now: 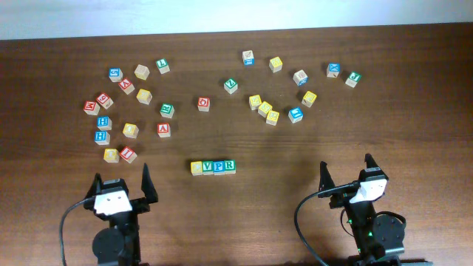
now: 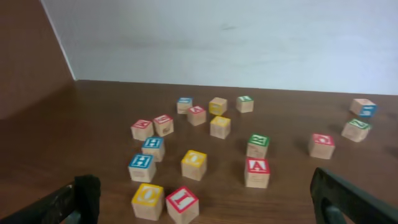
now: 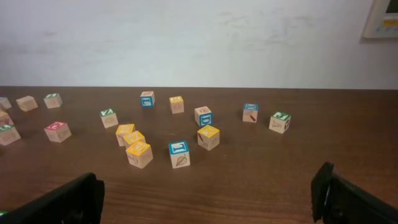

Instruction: Spell out CVPR

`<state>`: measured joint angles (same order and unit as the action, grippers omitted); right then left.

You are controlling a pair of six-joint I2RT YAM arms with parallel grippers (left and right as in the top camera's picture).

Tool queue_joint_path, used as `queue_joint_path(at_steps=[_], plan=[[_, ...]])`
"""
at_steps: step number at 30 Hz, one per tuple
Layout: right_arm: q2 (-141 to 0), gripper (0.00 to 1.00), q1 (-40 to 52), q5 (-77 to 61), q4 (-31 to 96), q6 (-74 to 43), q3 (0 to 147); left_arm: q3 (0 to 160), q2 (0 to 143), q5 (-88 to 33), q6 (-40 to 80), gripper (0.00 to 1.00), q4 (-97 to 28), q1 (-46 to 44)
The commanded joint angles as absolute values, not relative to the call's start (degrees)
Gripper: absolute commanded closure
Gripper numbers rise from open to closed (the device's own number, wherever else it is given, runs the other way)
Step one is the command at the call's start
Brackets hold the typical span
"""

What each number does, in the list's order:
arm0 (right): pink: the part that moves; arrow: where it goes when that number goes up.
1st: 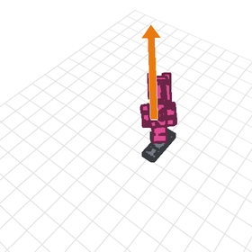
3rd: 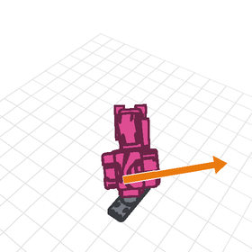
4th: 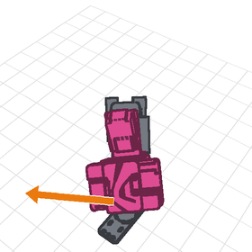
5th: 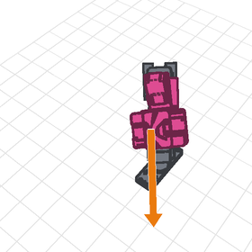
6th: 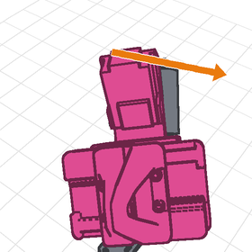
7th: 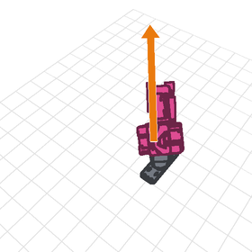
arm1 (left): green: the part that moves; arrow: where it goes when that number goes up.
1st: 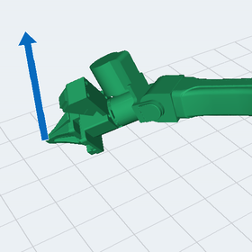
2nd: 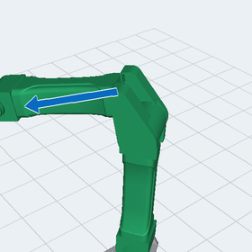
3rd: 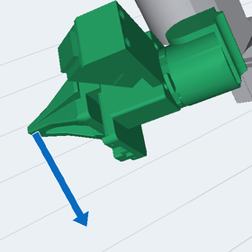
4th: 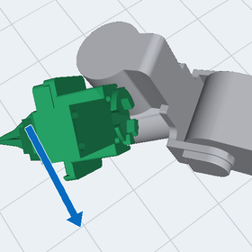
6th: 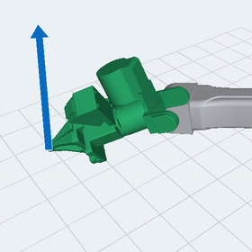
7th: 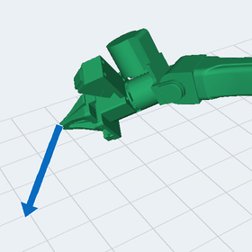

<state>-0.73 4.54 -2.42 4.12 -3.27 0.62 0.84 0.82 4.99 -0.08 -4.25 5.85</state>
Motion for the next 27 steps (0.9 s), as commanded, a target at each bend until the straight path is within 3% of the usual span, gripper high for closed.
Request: queue_joint_path(at_steps=[1, 27], plan=[[-0.21, 0.02, 4.43, -2.13, 4.49, -3.86, 0.32, 0.47, 0.27, 5.93, -0.93, 0.01, -4.34, 6.20], [-0.21, 0.02, 4.43, -2.13, 4.49, -3.86, 0.32, 0.49, 0.30, 5.80, -1.80, 0.01, -4.27, 4.64]])
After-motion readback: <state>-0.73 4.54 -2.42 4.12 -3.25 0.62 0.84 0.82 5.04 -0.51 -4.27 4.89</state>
